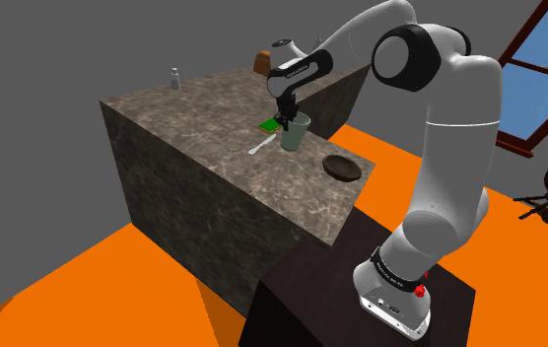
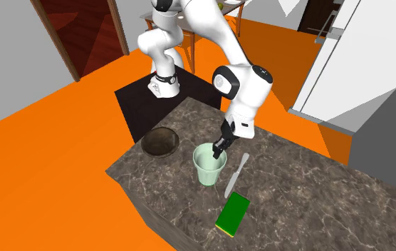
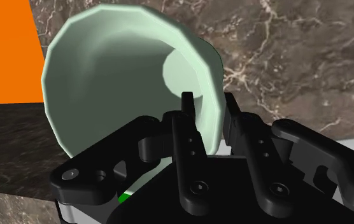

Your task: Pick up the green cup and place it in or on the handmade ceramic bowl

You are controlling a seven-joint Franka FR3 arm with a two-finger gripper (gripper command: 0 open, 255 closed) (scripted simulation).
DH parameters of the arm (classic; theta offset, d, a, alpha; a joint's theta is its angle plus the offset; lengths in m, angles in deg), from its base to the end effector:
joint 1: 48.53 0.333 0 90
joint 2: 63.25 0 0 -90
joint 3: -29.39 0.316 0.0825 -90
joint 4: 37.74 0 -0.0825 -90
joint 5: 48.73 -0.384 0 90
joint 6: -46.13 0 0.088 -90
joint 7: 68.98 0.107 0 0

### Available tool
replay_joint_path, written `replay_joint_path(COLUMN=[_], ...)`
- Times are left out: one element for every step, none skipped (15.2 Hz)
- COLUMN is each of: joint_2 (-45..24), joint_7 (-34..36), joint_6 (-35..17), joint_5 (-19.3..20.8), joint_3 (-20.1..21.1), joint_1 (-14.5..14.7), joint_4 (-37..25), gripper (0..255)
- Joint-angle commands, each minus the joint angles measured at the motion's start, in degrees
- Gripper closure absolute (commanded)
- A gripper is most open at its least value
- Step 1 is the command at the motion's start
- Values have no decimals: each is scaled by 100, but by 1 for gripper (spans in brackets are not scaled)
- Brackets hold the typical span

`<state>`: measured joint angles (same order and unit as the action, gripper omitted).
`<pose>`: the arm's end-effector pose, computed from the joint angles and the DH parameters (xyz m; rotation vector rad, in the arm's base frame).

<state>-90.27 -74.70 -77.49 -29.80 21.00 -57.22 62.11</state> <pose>0.6268 -0.1973 0.3063 2.8178 0.0112 -0.1720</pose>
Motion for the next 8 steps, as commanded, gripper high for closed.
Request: replay_joint_path(joint_2=[-2, -2, -2, 0, 41, 81, 118, 156], joint_7=[0, 0, 0, 0, -19, -38, -57, -76], joint_6=[1, 1, 2, 1, 57, 115, 173, 231], joint_5=[2, 2, 2, 2, -4, -9, -15, -21], joint_3=[-3, -3, -3, -3, -2, -1, 0, 1], joint_1=[-2, -3, -2, -2, -1, 1, 3, 5], joint_4=[0, 0, -1, 2, -17, -36, -59, -82], gripper=[255, 255, 255, 255, 255, 255, 255, 255])
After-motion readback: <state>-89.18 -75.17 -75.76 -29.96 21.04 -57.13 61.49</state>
